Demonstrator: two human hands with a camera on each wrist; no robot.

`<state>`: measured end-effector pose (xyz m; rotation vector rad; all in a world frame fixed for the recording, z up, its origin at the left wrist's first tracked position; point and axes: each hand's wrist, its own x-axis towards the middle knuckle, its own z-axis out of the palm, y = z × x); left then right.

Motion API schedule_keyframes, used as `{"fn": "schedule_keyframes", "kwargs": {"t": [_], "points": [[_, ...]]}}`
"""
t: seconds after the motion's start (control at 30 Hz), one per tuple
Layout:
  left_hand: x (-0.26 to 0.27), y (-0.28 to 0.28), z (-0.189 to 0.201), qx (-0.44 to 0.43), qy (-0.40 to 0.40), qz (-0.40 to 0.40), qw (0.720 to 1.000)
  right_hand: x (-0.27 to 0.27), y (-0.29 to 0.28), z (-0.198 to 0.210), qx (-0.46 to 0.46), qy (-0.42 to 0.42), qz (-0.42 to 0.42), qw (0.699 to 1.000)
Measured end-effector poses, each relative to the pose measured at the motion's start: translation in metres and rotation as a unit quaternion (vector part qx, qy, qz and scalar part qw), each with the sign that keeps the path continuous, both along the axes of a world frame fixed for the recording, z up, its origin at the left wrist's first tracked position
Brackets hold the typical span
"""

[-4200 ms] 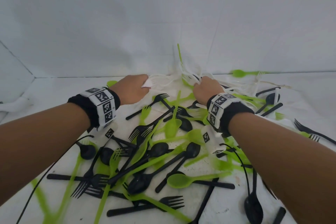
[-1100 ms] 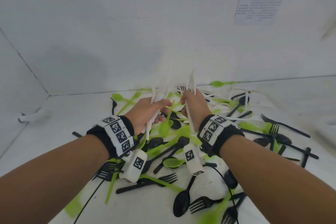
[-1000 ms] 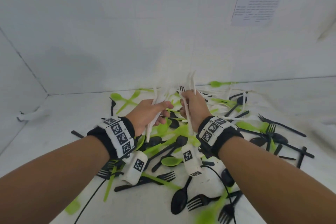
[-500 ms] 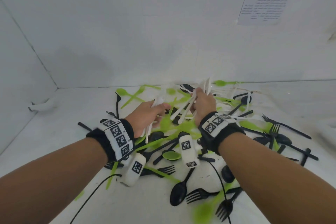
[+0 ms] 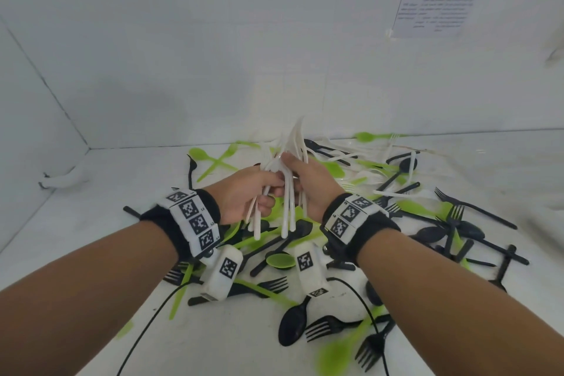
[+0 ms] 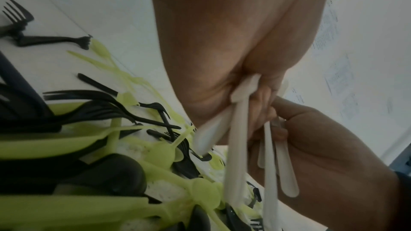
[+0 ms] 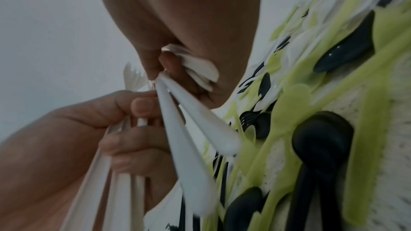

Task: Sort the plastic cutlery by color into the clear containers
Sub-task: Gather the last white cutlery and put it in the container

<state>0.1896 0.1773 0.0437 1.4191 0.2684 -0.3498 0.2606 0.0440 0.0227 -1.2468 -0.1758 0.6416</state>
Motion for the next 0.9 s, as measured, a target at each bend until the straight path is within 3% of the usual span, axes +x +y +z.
{"fn": "schedule_keyframes", "kwargs": {"t": [0.07,0.13,0.23,0.3,0.4,0.57,0.7,0.9], "points": [[-0.003,0.000,0.001,0.021,-0.005,0.015,1.000,0.003,0.001,-0.004,-0.010,0.000,-0.034,0.999],[-0.007,0.005,-0.001,0.037,-0.005,0.021,0.999,0.010,-0.001,-0.008,-0.025,0.019,-0.121,0.992],[-0.010,0.018,-0.008,0.129,-0.004,0.061,0.990,0.025,-0.016,-0.007,-0.050,0.023,-0.239,0.969],[-0.011,0.023,-0.011,0.241,-0.028,0.111,0.964,0.028,-0.022,-0.003,-0.050,0.015,-0.231,0.972],[-0.008,0.020,-0.009,0.388,-0.054,0.104,0.914,0.017,-0.014,0.003,-0.053,0.012,-0.150,0.987],[-0.002,0.002,-0.006,0.337,-0.053,0.056,0.938,-0.004,0.009,0.005,-0.023,0.004,-0.069,0.997],[-0.003,-0.003,-0.003,0.324,-0.093,0.033,0.941,-0.003,0.010,-0.001,-0.014,-0.003,-0.088,0.996],[-0.004,0.015,-0.004,0.323,-0.066,0.035,0.943,0.007,0.003,-0.007,0.018,0.008,-0.125,0.992]]}}
